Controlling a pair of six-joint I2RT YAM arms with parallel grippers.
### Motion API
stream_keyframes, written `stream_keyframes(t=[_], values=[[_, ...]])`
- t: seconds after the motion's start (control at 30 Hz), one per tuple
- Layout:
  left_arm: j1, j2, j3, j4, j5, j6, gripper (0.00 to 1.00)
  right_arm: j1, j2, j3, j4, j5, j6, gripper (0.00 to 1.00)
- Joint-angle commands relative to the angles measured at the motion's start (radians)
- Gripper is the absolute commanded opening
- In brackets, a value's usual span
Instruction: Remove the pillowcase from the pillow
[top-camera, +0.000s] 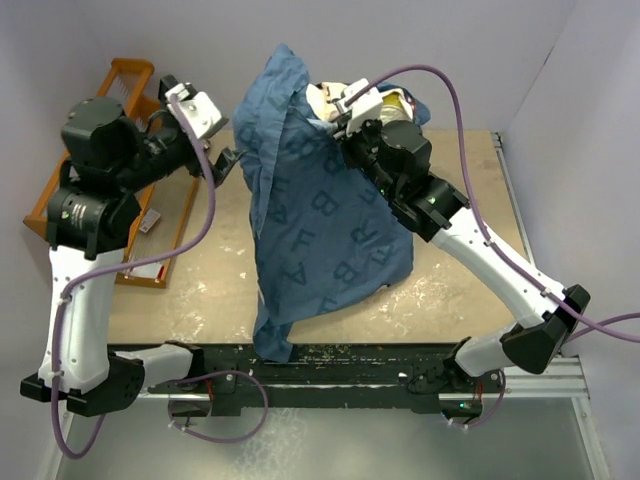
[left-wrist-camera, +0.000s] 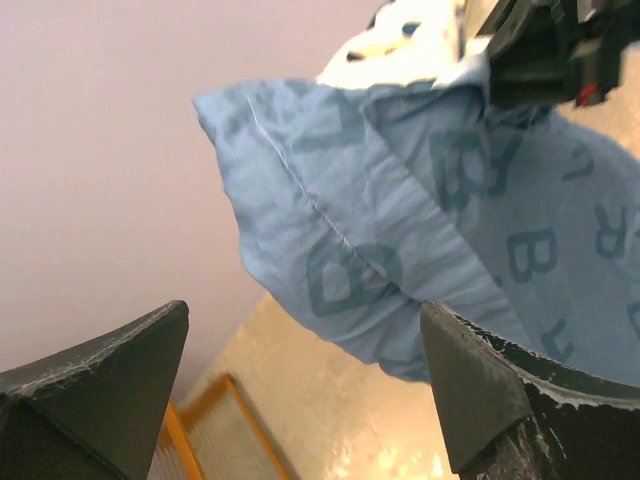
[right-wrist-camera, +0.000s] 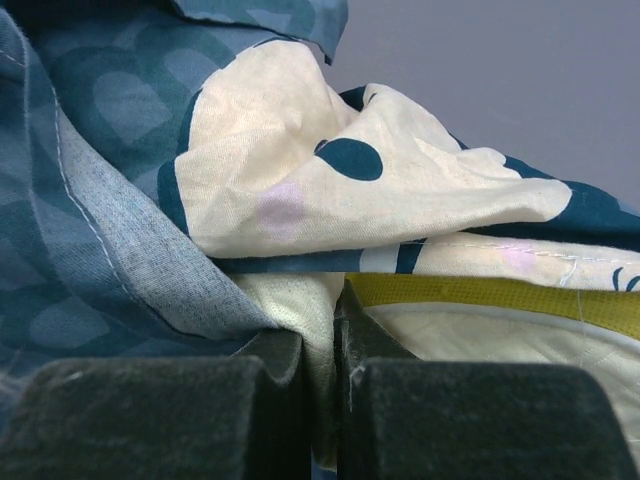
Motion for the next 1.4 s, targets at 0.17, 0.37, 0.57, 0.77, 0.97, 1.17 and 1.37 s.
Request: stream_keyframes(t=[0.17, 0.37, 0.57, 0.77, 0.97, 1.17, 1.37], values=[[-0.021, 0.073, 0.197, 0.004, 0.237, -0.081, 0.97, 0.057, -0.014, 0.097, 0.226, 0.037, -0.002, 0.0], [-0.195, 0.206, 0.236, -0.073, 0.044, -0.096, 0.88, 0.085, 0.01, 0.144, 0.231, 0.152, -0.012, 0.0], [-0.204, 0.174, 0.095, 0.06, -0.241, -0.067, 0.51, 0.086, 0.007, 0.175, 0.207, 0.165, -0.054, 0.0], [-0.203, 0.071, -0.011, 0.271, -0.479, 0.007, 0.1, 0.08, -0.011, 0.158, 0.235, 0.18, -0.07, 0.0], [-0.203, -0.023, -0.045, 0.248, -0.446, 0.028, 0.11, 0.029, -0.044, 0.106, 0.231, 0.189, -0.036, 0.0], [-0.203, -0.139, -0.155, 0.315, -0.511, 0.126, 0.36, -0.025, -0.093, 0.04, 0.231, 0.189, -0.002, 0.0], [-0.202, -0.191, -0.258, 0.332, -0.552, 0.138, 0.31, -0.047, -0.127, 0.005, 0.256, 0.17, 0.015, 0.0]])
